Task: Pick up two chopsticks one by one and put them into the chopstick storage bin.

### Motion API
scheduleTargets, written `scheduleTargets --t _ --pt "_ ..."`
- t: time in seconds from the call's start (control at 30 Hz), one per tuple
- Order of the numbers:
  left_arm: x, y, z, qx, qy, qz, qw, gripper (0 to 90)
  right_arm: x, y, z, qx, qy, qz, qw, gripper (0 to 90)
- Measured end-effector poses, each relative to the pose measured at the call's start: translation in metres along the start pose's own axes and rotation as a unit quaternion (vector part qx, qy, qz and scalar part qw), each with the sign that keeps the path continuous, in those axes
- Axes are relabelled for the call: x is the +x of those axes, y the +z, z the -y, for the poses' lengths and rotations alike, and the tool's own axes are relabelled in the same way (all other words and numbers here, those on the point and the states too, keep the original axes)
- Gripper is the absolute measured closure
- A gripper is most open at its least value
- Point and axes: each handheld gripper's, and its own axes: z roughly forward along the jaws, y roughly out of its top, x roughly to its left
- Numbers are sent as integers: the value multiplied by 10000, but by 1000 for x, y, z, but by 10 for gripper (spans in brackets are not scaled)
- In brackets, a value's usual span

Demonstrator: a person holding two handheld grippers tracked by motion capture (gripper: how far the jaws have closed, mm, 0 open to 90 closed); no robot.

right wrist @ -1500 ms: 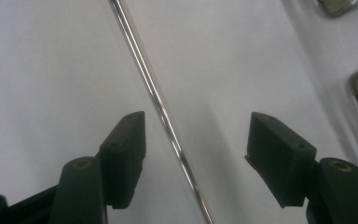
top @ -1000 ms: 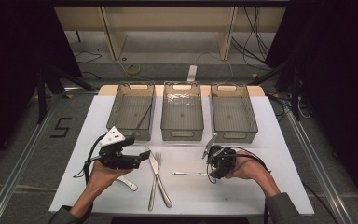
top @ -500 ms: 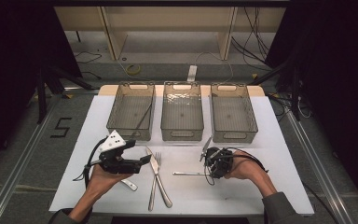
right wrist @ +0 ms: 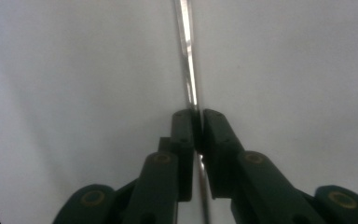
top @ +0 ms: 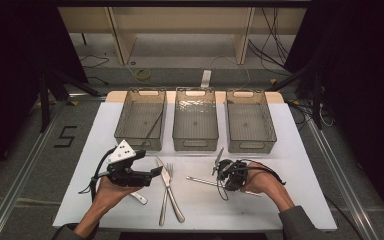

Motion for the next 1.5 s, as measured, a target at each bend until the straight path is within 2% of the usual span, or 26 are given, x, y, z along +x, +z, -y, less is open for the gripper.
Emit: scheduleTargets --t 0.2,0.4,0.53,0.57,0.73,0.87,0.9,1.0,1.1,1.17,1.23,1.27,1.3,1.33,1.37,1.4,1.47,1.5 --pt "-1 1 0 35 38 6 10000 165 1 0 -1 60 -72 32 10000 866" --pt "-3 5 1 109 84 54 9999 166 1 -4 0 -7 -121 27 9999 868" --pt "-4 6 1 153 120 60 9998 166 0 -13 2 -184 -112 110 9997 869" --pt "-5 5 0 108 117 49 9999 166 1 -15 2 -231 -33 142 9996 869" --pt "-6 8 0 165 154 117 9997 166 2 -27 3 -339 -68 193 9992 869" --pt "-11 15 0 292 240 281 9989 166 13 -38 -2 -387 -315 281 9984 869" --pt "-16 20 1 406 343 403 9978 166 16 -40 -4 -403 -375 298 9980 869" --pt "-21 25 2 554 490 516 9959 166 23 -44 -9 -420 -546 306 9972 868" --pt "-30 34 4 833 729 620 9919 166 31 -47 -13 -434 -641 320 9965 868" --pt "-35 39 6 1000 888 673 9887 166 35 -49 -16 -352 -700 342 9963 869" --pt "-39 43 7 1095 1015 729 9861 168 39 -49 -18 -396 -745 351 9958 869" --pt "-42 45 7 1145 1104 798 9840 175 40 -50 -19 -406 -790 357 9954 869" --pt "-42 45 7 1145 1104 798 9840 181 41 -51 -20 -425 -854 358 9948 869" --pt "-45 47 8 1199 1202 884 9815 187 43 -51 -21 -442 -844 351 9948 868" --pt "-45 47 8 1199 1202 884 9815 195 44 -52 -22 -411 -913 346 9944 869" --pt "-46 48 9 1221 1238 929 9804 205 45 -53 -23 -427 -926 368 9941 868" --pt "-48 49 9 1287 1342 994 9775 229 47 -53 -24 -430 -969 343 9938 868" --pt "-50 50 9 1344 1416 1033 9753 237 48 -53 -25 -435 -989 330 9936 868"
